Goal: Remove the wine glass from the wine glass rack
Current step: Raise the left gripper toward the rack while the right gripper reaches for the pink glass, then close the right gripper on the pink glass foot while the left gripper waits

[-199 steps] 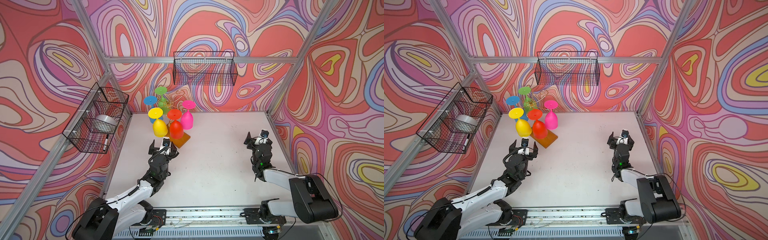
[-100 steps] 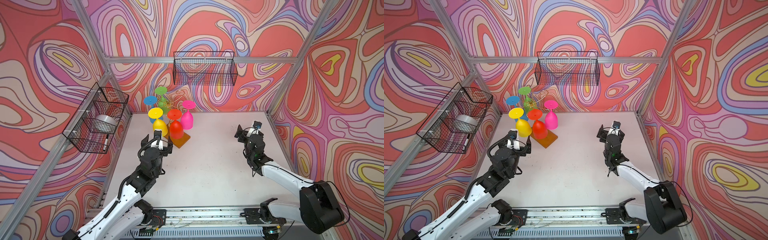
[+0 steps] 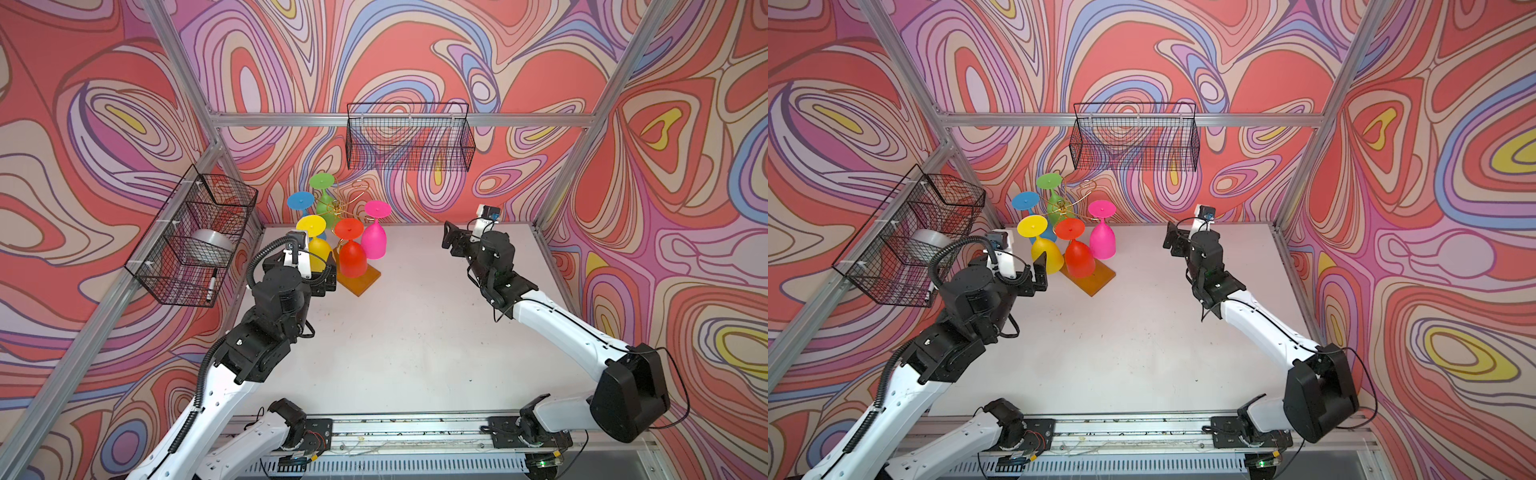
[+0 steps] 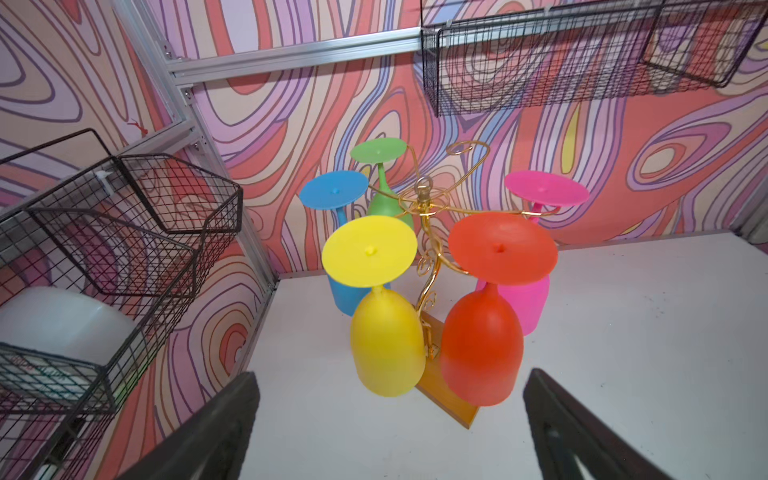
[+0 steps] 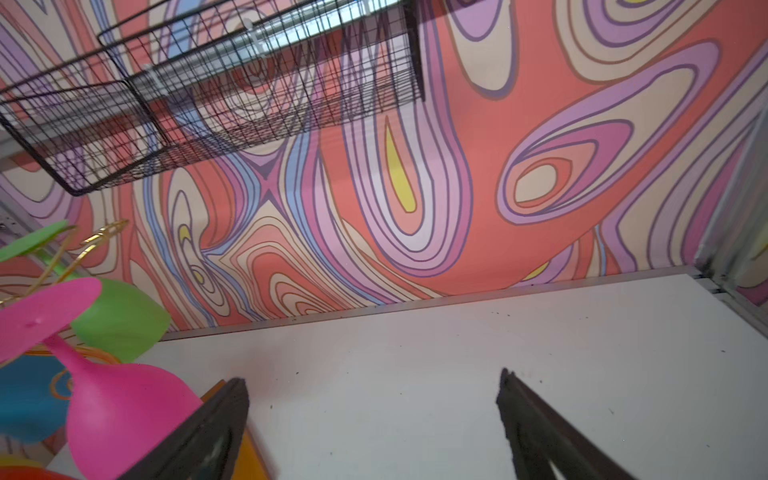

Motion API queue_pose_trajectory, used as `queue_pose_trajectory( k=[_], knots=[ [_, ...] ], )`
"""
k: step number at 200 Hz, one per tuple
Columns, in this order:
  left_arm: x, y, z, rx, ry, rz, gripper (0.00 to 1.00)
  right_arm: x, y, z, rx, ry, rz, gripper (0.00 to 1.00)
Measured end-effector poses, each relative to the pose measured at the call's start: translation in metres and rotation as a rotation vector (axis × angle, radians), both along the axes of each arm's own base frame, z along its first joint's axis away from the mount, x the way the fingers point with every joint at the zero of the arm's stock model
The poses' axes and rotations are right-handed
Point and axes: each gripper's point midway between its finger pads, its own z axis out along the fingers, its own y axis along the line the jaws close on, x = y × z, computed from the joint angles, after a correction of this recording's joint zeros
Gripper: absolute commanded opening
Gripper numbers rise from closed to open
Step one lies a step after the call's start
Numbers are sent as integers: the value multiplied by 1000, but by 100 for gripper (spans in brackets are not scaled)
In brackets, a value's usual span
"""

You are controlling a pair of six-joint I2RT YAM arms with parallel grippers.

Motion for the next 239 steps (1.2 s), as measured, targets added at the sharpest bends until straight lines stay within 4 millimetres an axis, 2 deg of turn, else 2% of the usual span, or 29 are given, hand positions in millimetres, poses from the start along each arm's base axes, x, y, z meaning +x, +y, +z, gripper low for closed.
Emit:
queue_pose_trajectory(
  k=[22,35,51,81,104,124,147,184,210,239],
  knots=[
    [7,0,17,-37,17,-36,100,6,21,11,50,25,90,98],
    [18,7,31,-77,24,-41,99,10,35,15,81,52,144,99],
    [32,14,37,-124,35,-58,97,13,50,18,120,82,207,96],
    [52,11,24,-202,92,-163,95,11,76,22,204,147,317,92],
    [63,2,13,-263,125,-275,94,7,95,27,271,184,387,83],
    [63,-12,9,-286,136,-380,94,4,111,30,334,220,442,74],
    [60,-28,9,-310,125,-490,93,6,125,30,405,262,493,68],
    [52,-46,9,-338,110,-635,92,11,140,12,504,352,528,60],
    [48,-53,10,-349,86,-701,91,15,149,2,566,405,543,54],
    [44,-54,2,-361,84,-732,91,16,154,9,627,421,560,51]
  ],
)
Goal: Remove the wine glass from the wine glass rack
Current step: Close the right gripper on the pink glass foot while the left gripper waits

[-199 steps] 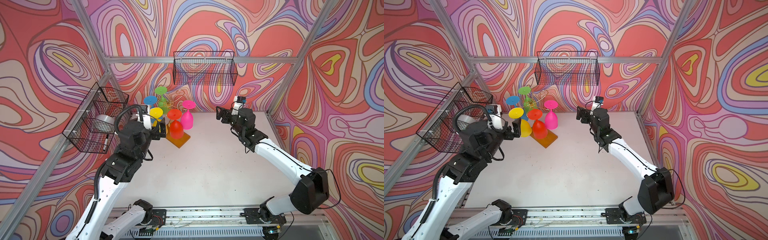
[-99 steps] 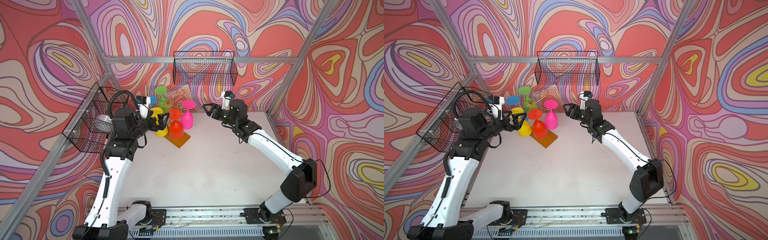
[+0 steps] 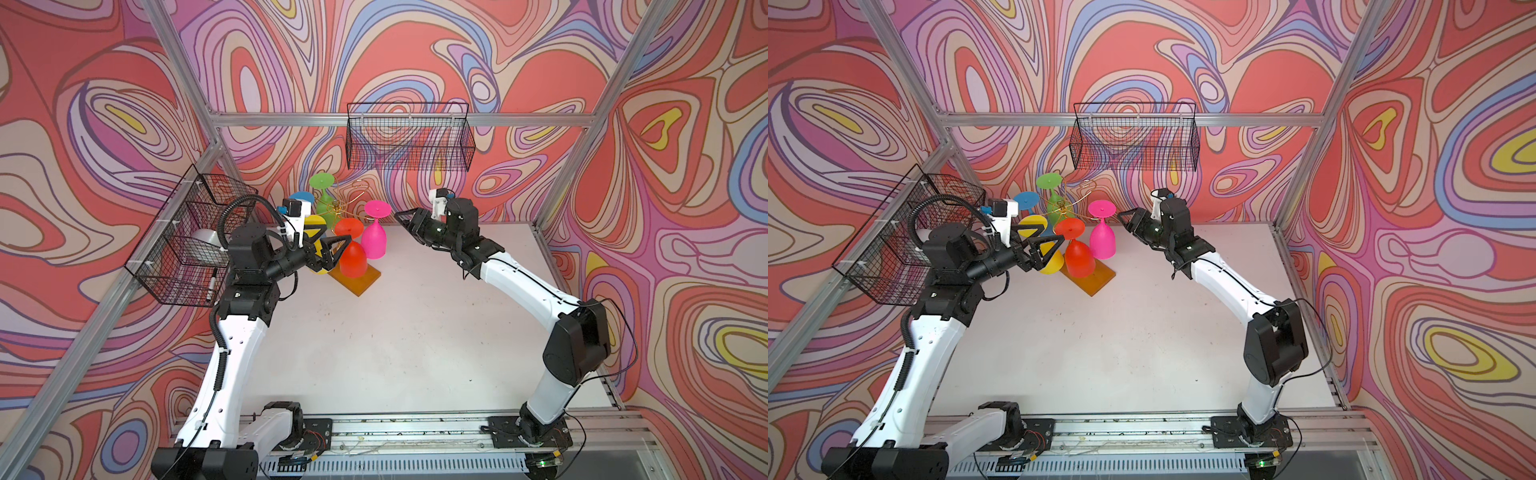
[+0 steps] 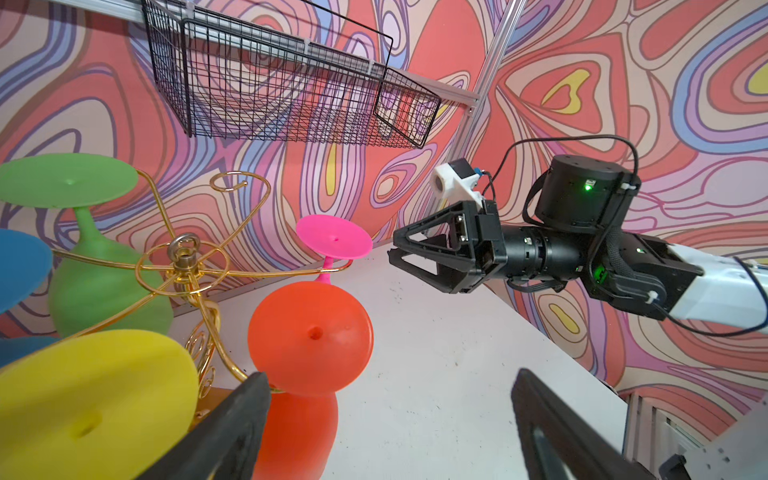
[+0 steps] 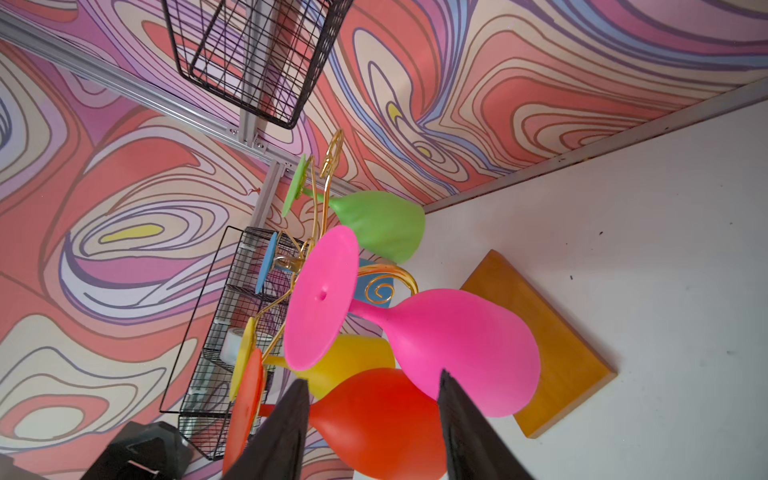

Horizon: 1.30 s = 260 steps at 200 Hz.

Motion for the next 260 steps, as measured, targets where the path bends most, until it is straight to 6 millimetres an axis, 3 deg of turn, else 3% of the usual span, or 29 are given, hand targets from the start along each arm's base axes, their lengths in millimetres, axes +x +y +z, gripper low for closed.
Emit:
queue_pose_trajectory(
  k=[35,121,197,260],
  knots=[
    [-7,4,-6,-13,-20,-1,90,3,6,18,79,-2,16,49],
    [-10,9,2,-26,-67,10,90,16,26,-6,188,118,69,43],
    [-15,8,5,-26,-85,3,90,22,31,7,284,144,72,34],
    [-19,8,8,-25,-97,2,90,35,32,1,365,195,33,23]
  ],
)
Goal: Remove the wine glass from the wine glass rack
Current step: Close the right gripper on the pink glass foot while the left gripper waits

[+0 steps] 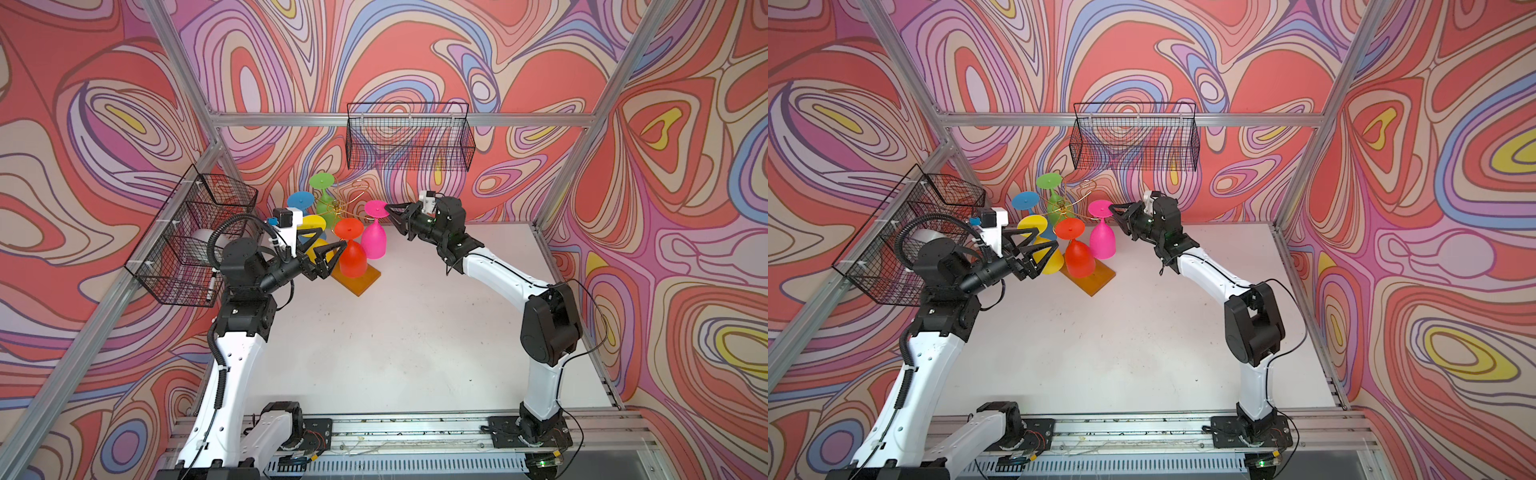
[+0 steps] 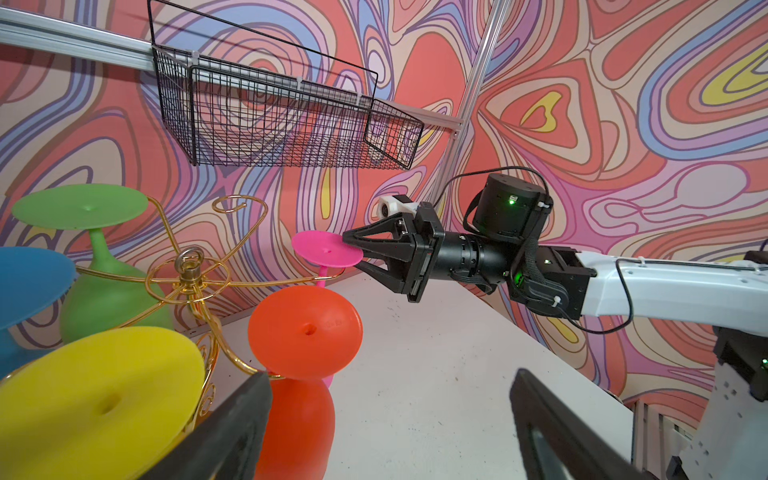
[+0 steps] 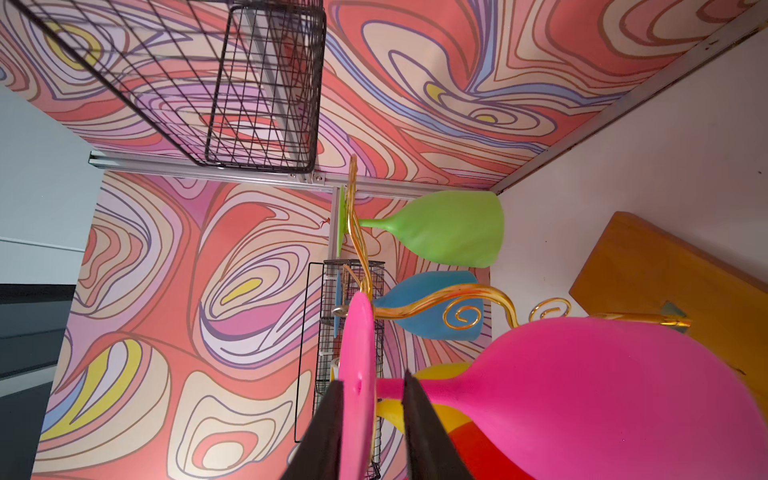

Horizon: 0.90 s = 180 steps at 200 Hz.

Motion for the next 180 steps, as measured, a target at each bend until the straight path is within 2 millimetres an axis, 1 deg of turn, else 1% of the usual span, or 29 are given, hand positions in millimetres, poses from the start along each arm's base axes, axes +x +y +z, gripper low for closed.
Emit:
queue_pose_trajectory(
  k=[16,66,92,134,154,180],
  knots=[
    [-1,0,1,0,-5,0,90,1,0,1,11,5,-7,20],
    [-2,0,1,3,-8,0,90,6,0,1,27,11,-28,0],
    [-2,0,1,5,-9,0,91,8,-2,6,27,-3,-44,0],
    [-2,0,0,11,-7,0,91,9,-1,5,9,-13,-53,0],
    [-2,0,-1,16,-7,1,91,9,-2,10,6,-30,-59,0],
    [-1,0,-1,18,-8,1,91,10,-2,9,-7,-37,-67,0]
  ],
)
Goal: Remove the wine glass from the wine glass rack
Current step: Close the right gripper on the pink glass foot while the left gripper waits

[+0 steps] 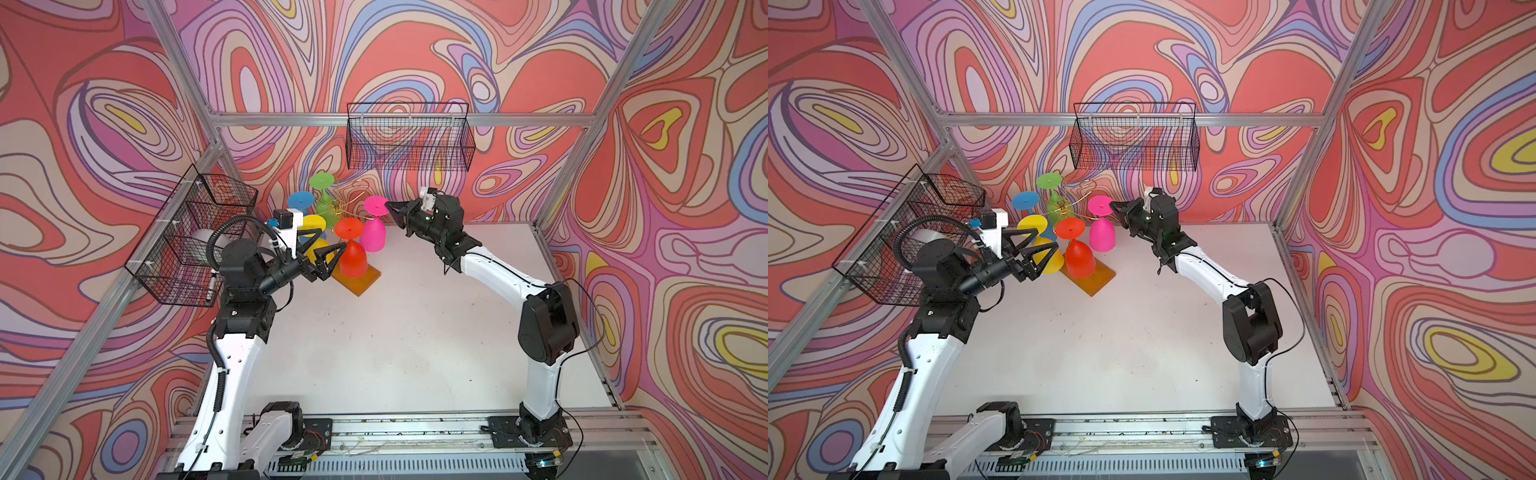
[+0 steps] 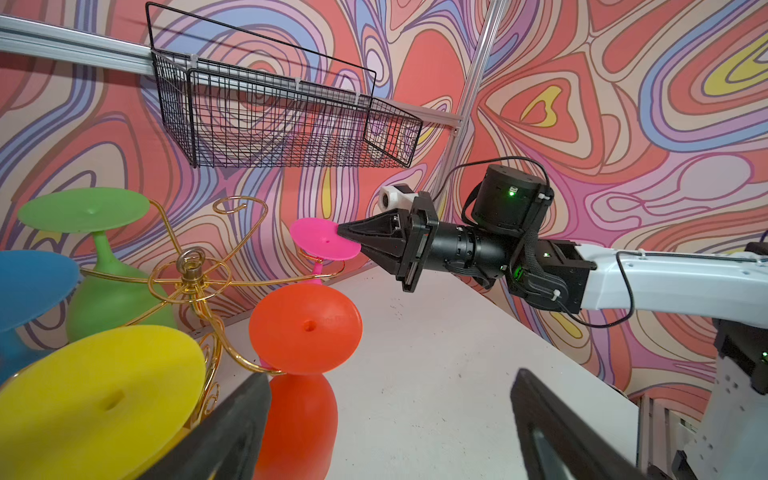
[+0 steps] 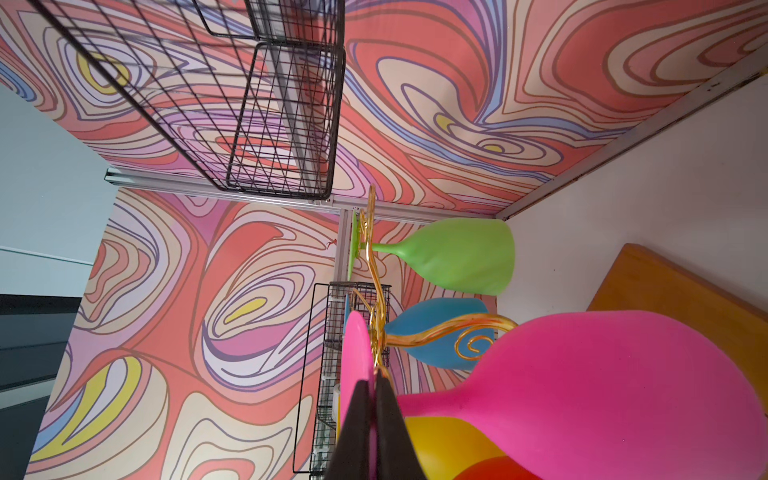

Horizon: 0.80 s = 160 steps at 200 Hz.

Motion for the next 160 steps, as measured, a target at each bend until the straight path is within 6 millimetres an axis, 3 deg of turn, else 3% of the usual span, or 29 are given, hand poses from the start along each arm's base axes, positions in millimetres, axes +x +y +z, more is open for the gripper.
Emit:
queue_pose_trajectory(
  k=[73,160],
  knots=[
    [1,1,-1,4,-2,7,92,-5,-3,2,-38,-22,-14,0],
    [2,2,-2,6,3,14,96,-26,-7,25,-86,-103,-11,0]
  ],
)
